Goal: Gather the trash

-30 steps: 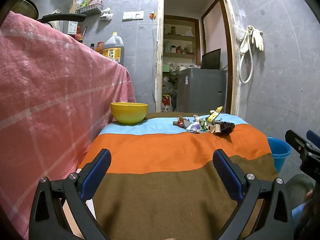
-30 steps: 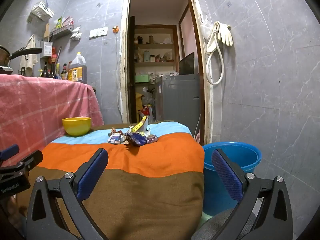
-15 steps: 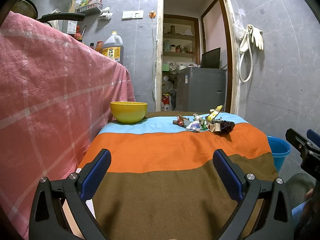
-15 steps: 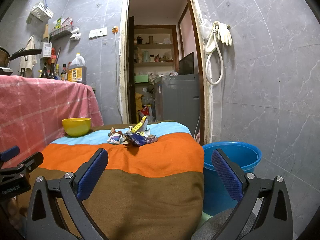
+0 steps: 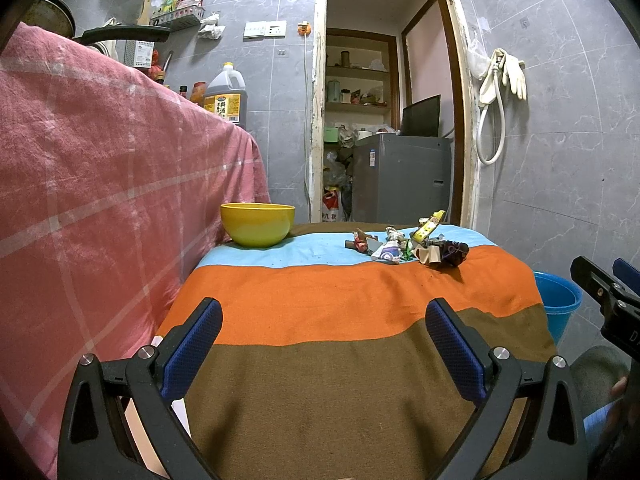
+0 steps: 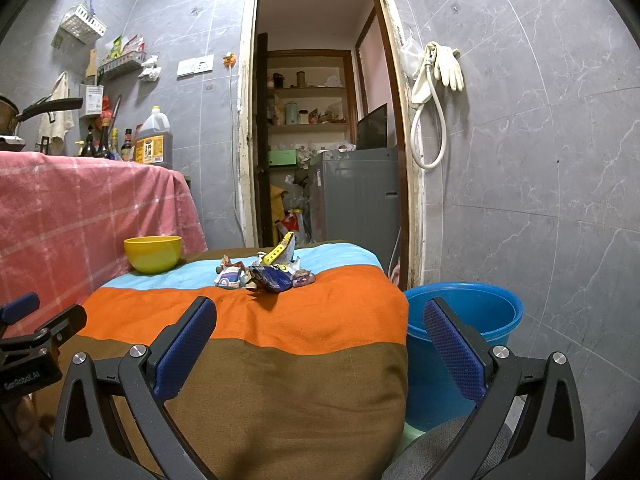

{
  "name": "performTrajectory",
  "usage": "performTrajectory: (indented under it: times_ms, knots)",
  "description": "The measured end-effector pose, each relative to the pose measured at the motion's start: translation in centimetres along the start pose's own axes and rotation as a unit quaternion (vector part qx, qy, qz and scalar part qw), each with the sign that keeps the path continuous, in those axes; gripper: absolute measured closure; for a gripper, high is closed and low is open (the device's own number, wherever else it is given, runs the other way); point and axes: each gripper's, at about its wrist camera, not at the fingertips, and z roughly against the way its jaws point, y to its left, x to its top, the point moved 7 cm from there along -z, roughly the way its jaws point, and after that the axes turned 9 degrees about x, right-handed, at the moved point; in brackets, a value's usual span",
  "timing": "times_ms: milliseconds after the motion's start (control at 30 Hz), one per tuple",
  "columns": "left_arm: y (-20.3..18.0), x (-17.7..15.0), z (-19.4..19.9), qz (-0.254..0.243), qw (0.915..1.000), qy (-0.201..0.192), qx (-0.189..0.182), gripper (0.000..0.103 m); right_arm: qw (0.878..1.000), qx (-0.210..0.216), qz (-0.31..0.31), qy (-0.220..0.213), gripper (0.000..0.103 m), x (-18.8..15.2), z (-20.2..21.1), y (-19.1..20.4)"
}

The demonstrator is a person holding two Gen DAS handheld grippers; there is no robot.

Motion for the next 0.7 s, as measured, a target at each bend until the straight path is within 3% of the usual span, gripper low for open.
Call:
performTrajectory:
  times_ms: [700]
  knots:
    - [-0.24, -0.61, -0.22, -0.002, 1.0, 0.001, -0.001, 0.003, 1.0, 0.0, -0.001, 0.0, 0.0, -0.07, -0.04, -0.06]
